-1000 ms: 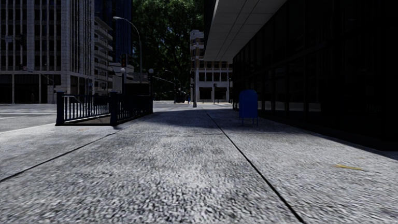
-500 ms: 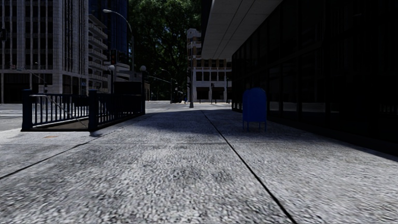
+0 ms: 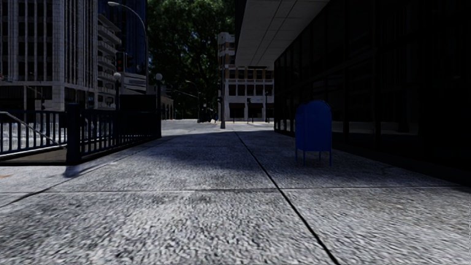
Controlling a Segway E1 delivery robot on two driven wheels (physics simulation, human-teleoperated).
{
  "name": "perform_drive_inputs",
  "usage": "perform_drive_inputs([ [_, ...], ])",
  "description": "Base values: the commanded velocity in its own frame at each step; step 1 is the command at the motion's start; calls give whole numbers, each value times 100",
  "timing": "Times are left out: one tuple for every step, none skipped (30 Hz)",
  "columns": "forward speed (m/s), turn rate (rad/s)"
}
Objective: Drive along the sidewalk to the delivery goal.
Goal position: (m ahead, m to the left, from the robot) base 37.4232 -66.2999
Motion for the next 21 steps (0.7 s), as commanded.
perform_drive_inputs([
  [200,0],
  [200,0],
  [200,0],
  [200,0],
  [200,0],
  [200,0],
  [200,0],
  [200,0],
  [200,0],
  [200,0],
  [200,0],
  [200,0],
  [200,0],
  [200,0],
  [200,0],
  [200,0],
  [200,0],
  [200,0],
  [200,0],
  [200,0],
  [200,0],
])
